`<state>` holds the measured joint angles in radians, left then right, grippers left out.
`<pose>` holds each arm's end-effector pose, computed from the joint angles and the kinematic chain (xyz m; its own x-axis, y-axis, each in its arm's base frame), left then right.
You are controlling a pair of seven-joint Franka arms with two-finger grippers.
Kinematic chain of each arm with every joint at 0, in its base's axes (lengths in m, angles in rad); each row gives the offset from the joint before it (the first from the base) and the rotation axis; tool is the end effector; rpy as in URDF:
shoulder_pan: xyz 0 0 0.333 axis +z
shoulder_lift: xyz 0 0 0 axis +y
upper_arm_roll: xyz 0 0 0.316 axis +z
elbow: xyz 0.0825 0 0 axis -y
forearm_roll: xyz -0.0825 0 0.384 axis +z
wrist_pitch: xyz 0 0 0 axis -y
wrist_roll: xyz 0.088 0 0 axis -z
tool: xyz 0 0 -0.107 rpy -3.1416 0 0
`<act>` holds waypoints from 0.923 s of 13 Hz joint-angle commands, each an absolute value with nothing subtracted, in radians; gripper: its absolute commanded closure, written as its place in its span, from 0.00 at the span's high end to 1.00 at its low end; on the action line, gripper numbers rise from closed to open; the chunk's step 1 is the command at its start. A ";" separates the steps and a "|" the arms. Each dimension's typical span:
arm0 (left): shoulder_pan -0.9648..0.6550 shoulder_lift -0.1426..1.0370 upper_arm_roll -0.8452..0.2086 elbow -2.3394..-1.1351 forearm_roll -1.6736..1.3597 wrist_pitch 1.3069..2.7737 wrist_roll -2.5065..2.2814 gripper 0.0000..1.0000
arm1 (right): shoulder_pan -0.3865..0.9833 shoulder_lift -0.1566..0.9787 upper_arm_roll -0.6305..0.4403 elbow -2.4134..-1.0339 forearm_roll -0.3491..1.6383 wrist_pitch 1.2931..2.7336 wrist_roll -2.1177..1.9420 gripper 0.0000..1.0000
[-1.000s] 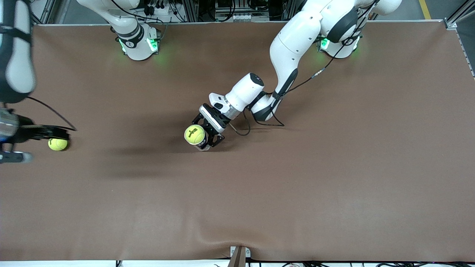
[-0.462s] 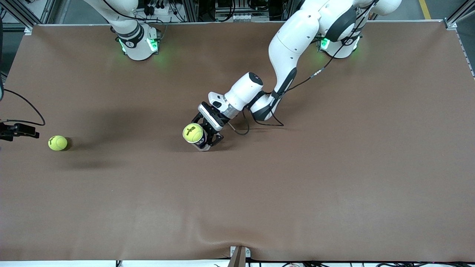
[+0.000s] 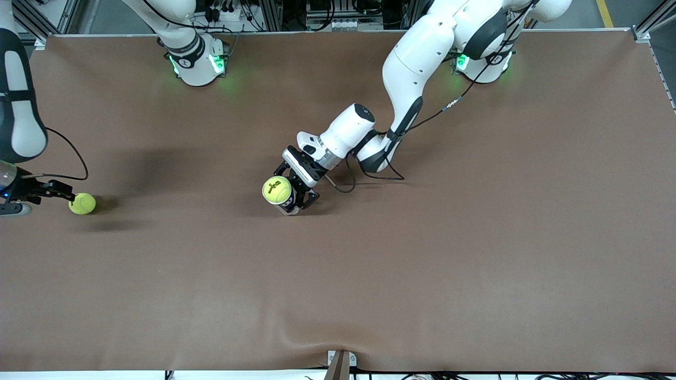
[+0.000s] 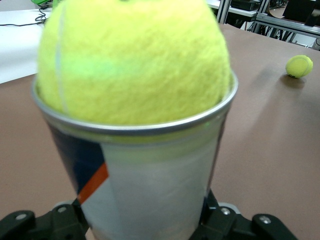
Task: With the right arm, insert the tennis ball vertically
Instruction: 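Move the right gripper to the second tennis ball and grasp it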
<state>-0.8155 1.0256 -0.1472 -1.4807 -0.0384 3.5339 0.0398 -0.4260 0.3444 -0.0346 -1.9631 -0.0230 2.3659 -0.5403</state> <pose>0.4572 -0.5883 0.1903 0.4025 -0.3345 0.8521 -0.7668 -0.6316 0.1143 0.5542 -0.2743 0.3041 0.9945 0.0988 0.0352 0.0968 -0.9938 0.0546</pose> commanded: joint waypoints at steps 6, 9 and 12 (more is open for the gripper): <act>-0.825 1.042 -0.138 -1.460 -0.048 3.536 0.049 0.92 | -0.520 0.453 -0.011 -2.042 -0.023 2.575 -0.627 1.00; -0.831 1.042 -0.140 -1.460 -0.054 3.536 0.038 1.00 | -0.519 0.456 -0.009 -2.048 -0.020 2.579 -0.626 1.00; -0.834 1.042 -0.140 -1.460 -0.061 3.536 0.037 1.00 | -0.520 0.504 -0.009 -2.054 -0.018 2.679 -0.627 1.00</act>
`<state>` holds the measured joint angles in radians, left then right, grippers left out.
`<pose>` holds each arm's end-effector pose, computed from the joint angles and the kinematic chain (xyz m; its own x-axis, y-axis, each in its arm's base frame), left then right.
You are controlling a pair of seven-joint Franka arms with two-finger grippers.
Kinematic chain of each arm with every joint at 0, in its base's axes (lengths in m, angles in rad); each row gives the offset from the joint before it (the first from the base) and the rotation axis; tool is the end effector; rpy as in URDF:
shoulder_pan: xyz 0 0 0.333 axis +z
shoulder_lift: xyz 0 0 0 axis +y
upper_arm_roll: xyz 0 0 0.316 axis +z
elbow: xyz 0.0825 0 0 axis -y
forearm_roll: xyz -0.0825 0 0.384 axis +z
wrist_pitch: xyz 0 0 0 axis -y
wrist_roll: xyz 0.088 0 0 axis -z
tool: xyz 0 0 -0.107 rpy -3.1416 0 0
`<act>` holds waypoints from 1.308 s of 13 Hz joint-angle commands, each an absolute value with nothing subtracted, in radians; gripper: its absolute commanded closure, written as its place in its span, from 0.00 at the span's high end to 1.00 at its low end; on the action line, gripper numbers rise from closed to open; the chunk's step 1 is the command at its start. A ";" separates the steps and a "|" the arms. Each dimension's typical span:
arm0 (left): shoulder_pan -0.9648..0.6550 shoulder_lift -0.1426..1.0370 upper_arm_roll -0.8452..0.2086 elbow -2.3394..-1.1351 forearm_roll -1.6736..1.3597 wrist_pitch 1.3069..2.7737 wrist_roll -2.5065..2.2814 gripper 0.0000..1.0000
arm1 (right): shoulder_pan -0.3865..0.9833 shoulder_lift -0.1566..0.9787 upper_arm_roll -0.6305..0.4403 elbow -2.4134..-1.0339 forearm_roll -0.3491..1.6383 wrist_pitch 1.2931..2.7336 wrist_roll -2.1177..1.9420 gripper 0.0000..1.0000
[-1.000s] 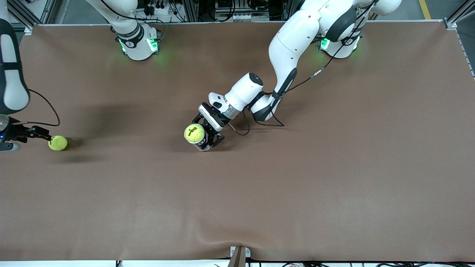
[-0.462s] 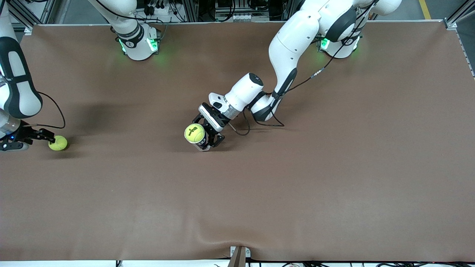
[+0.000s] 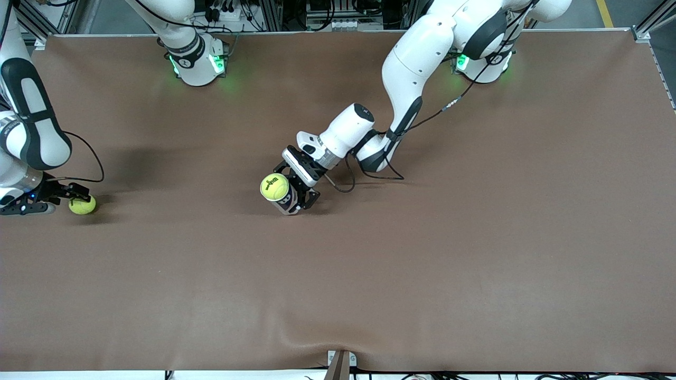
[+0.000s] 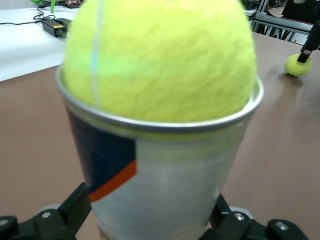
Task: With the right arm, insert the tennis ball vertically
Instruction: 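Carry the second ball over the can with the right gripper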
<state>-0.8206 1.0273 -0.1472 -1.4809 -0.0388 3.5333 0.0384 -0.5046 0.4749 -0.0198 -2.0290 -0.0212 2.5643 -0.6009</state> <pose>0.4541 -0.5904 0.1889 0.4035 -0.3370 0.8506 -0.7691 -0.6285 0.1158 0.5258 -0.3034 0.2154 0.9946 0.0971 0.0374 0.0951 -0.9941 0.0519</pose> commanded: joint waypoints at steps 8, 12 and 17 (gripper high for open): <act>-0.844 1.042 -0.140 -1.460 -0.078 3.536 0.040 1.00 | -0.519 0.491 -0.002 -2.045 -0.017 2.594 -0.629 0.34; -0.842 1.043 -0.140 -1.460 -0.078 3.536 0.041 1.00 | -0.497 0.375 0.035 -2.022 -0.018 2.427 -0.626 0.00; -0.844 1.042 -0.140 -1.460 -0.078 3.536 0.041 1.00 | -0.315 0.142 0.037 -1.962 -0.018 2.082 -0.406 0.00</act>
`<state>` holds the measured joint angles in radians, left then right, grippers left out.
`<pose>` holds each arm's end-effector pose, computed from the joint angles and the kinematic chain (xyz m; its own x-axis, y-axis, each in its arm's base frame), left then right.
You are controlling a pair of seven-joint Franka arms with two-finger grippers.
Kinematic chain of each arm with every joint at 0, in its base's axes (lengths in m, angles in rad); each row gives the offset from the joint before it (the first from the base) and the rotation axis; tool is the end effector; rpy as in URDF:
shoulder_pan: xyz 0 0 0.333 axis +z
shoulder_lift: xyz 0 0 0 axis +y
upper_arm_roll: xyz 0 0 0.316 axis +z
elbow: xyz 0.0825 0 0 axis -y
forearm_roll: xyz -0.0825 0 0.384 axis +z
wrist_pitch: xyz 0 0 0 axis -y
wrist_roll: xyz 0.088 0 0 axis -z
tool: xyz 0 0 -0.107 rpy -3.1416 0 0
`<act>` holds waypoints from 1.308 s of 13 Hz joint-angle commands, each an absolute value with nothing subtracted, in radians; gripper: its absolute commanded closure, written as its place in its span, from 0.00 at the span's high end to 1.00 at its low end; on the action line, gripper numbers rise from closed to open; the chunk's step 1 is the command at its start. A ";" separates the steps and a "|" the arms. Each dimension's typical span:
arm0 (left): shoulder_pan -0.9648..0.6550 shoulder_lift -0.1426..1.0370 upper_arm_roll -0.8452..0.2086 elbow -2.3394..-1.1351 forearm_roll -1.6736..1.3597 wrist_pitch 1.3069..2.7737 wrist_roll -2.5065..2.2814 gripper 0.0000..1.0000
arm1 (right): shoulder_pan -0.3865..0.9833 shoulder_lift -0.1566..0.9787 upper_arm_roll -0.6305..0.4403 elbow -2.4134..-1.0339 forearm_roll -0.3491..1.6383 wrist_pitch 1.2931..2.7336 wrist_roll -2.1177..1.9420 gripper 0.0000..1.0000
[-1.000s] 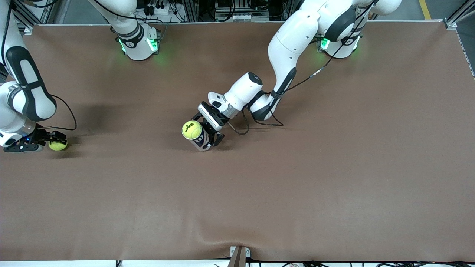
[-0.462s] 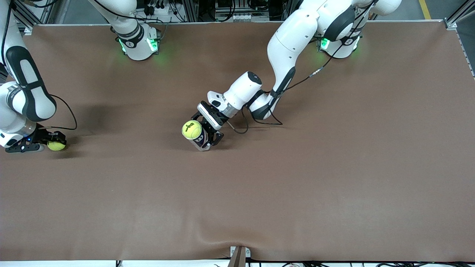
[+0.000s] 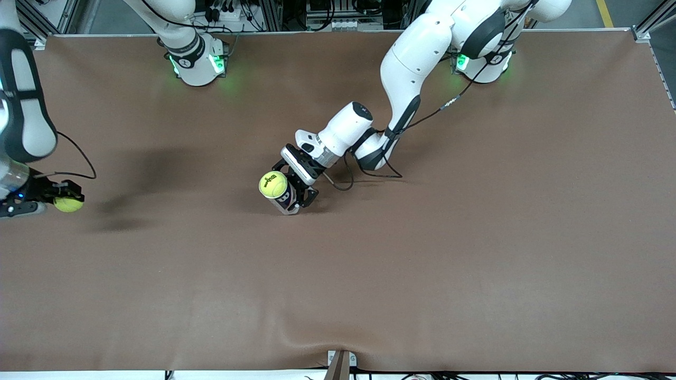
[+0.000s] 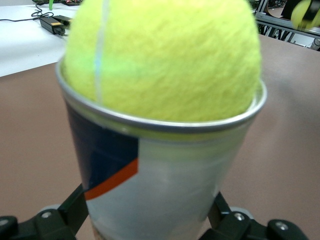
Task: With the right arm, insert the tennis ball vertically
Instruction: 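Carry the second ball over the can with the right gripper, then push the second ball into the can and open the right gripper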
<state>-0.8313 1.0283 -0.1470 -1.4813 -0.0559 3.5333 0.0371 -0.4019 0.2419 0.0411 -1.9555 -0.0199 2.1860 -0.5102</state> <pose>0.4492 -0.5936 0.1876 0.4139 -0.3318 0.8477 -0.7655 -0.6308 0.1269 0.5627 -0.2141 0.3538 0.9872 0.1591 -0.0128 0.1592 -0.9873 0.0000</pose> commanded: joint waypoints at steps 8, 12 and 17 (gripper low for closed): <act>-0.844 1.042 -0.140 -1.460 -0.078 3.536 0.040 0.92 | 0.165 0.113 0.107 -1.773 -0.017 1.738 0.401 0.00; -0.844 1.042 -0.140 -1.460 -0.080 3.536 0.038 0.93 | 0.323 0.213 0.106 -1.646 0.084 1.768 0.688 0.00; -0.844 1.042 -0.140 -1.460 -0.080 3.536 0.038 0.94 | 0.445 0.334 0.106 -1.637 0.080 1.965 0.874 0.00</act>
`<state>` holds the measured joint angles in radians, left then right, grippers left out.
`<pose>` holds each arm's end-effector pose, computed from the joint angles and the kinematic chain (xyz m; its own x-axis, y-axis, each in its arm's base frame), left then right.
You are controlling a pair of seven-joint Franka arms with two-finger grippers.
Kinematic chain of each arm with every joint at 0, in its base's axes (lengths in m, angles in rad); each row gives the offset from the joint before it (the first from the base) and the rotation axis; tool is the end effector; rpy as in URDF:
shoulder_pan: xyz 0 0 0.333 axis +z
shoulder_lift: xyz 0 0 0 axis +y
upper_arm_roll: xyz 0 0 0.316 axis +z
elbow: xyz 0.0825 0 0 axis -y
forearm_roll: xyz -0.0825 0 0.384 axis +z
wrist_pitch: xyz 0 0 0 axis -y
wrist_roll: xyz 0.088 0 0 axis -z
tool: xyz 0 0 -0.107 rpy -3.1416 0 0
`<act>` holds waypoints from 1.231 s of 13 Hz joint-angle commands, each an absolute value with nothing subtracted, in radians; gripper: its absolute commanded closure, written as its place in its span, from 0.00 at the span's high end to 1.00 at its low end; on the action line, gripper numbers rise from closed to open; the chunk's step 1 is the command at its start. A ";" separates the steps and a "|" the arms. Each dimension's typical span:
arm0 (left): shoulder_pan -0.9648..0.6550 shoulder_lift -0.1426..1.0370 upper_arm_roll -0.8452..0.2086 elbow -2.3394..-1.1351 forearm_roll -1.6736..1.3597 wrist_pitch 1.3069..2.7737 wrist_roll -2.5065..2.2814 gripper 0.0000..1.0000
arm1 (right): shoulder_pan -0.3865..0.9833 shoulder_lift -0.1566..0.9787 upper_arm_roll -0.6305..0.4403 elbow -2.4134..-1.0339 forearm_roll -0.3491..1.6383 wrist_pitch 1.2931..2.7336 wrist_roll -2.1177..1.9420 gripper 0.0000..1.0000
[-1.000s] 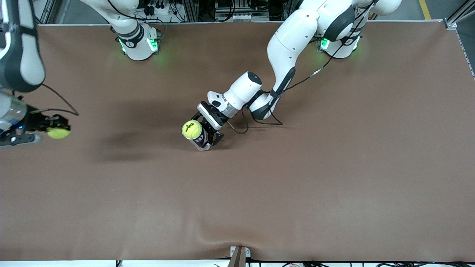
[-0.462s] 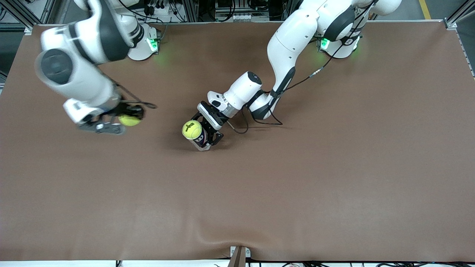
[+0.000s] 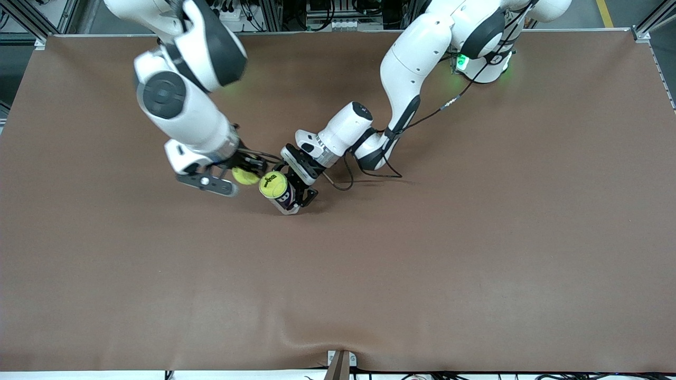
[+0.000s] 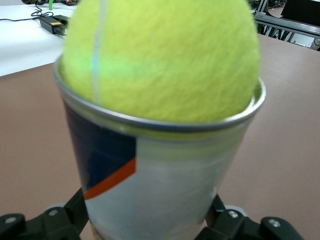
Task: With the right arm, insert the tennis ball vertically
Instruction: 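Push the second ball into the can and open the right gripper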
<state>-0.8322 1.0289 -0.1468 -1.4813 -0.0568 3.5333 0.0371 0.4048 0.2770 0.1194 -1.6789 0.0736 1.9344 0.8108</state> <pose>0.4488 -0.5939 0.1872 0.4145 -0.3321 0.8473 -0.7655 -0.6308 0.1272 0.5531 0.3183 0.4392 0.9470 -0.3089 -0.0877 -0.3141 -0.9478 -0.0539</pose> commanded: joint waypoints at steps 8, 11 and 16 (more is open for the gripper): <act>-0.844 1.043 -0.140 -1.460 -0.080 3.536 0.038 0.94 | 0.451 0.351 0.104 -1.644 0.078 1.971 0.881 0.00; -0.844 1.043 -0.140 -1.460 -0.080 3.536 0.038 0.94 | 0.446 0.362 0.098 -1.644 0.071 1.971 0.877 0.00; -0.844 1.043 -0.140 -1.460 -0.078 3.536 0.038 0.92 | 0.436 0.364 0.098 -1.644 0.071 1.974 0.879 1.00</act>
